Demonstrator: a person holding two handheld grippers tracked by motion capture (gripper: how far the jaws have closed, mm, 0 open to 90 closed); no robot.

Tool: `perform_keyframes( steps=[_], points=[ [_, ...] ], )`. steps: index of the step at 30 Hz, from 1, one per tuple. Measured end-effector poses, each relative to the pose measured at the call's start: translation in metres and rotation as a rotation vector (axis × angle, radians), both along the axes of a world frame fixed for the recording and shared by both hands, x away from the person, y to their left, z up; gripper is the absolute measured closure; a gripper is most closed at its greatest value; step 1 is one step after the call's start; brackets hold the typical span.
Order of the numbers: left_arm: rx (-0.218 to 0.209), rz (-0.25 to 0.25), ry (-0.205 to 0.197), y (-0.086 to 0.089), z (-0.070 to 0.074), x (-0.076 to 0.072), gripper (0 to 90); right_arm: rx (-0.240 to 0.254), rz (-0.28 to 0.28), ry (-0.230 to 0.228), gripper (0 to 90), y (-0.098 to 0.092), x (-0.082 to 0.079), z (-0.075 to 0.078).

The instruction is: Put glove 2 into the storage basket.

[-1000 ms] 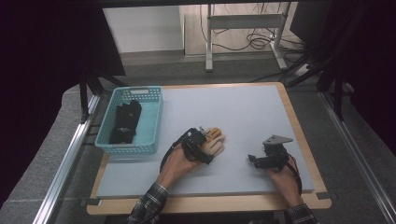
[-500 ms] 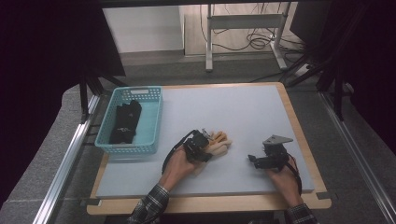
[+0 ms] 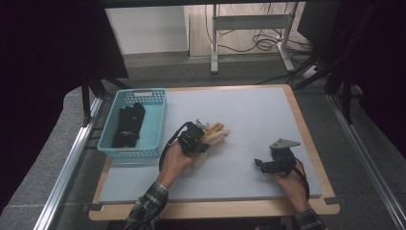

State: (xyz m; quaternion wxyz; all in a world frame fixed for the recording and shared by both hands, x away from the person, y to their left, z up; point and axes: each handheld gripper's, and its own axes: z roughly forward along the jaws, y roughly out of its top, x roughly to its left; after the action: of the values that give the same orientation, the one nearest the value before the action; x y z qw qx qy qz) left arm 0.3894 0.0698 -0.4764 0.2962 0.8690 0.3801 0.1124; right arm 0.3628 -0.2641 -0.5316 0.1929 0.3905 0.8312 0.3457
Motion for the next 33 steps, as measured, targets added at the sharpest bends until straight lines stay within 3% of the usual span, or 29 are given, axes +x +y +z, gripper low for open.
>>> perform_keyframes(
  steps=[10,15,24,33],
  points=[
    [0.004,0.073,-0.028,0.025,0.028,0.012,70.9,0.0,-0.001,0.002,14.1,0.0,0.0,0.0],
    [0.025,0.142,-0.045,0.044,0.046,0.019,71.0,0.0,-0.001,0.001,14.1,0.0,0.0,0.0],
    [0.034,0.317,-0.041,0.102,0.068,0.032,70.6,0.001,0.0,0.001,14.1,0.0,0.0,0.0],
    [0.051,0.5,0.0,0.165,0.067,0.044,69.8,0.001,0.0,0.001,14.1,0.0,0.0,0.0]
  ],
)
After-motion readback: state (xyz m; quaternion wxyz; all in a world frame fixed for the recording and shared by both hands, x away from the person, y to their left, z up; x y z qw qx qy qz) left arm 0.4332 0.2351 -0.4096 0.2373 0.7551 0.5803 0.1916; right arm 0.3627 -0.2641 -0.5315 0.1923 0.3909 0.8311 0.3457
